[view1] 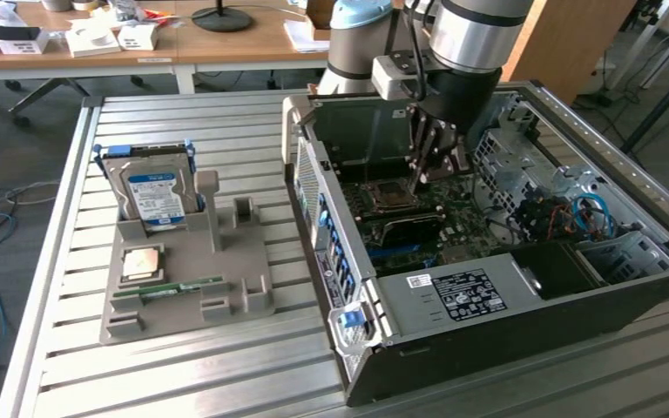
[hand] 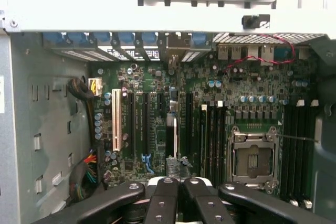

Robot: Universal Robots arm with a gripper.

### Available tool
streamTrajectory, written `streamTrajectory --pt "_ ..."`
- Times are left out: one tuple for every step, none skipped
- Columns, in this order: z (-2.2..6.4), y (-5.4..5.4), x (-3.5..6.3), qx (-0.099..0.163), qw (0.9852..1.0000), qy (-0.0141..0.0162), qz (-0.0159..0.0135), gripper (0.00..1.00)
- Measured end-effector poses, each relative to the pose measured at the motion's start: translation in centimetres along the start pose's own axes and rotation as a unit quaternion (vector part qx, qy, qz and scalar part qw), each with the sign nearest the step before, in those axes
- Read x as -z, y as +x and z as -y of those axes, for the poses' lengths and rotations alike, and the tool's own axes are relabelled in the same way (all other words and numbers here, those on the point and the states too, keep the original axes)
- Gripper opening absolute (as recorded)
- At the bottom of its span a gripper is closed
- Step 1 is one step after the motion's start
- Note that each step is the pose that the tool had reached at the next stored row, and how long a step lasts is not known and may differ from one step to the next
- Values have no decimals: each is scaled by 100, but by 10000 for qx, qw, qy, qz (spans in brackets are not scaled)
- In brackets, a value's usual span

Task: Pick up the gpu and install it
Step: 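Press down on the gpu until it lock into place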

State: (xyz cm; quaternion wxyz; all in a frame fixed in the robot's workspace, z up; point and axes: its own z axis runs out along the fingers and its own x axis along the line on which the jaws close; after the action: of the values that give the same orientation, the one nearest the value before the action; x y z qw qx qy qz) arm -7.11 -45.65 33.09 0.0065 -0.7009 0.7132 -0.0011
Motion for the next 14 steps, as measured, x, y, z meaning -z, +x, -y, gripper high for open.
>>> streamTrajectory --pt "-19 -2 0 0 10000 0 -1 11" --pt "-35 -4 -1 0 10000 -1 -2 11" --pt "-46 -6 -1 0 10000 -1 -2 11" --pt "-52 -6 -2 -1 10000 -1 -2 11" --pt "-52 -7 -2 -1 10000 -1 -2 11" --pt "-52 -7 -3 0 10000 0 -1 11" --pt "-52 -7 -3 0 10000 0 -1 11" --pt "-52 -7 -3 -1 10000 0 -1 11" --pt "-52 -7 -3 0 10000 0 -1 11" --pt "-52 -7 -3 0 10000 0 -1 11" --pt "-52 -7 -4 -1 10000 0 0 11" --pt "-52 -7 -8 0 10000 0 1 11" --pt "-52 -7 -15 0 10000 1 1 11" --pt "-53 -7 -21 -1 10000 0 0 11"
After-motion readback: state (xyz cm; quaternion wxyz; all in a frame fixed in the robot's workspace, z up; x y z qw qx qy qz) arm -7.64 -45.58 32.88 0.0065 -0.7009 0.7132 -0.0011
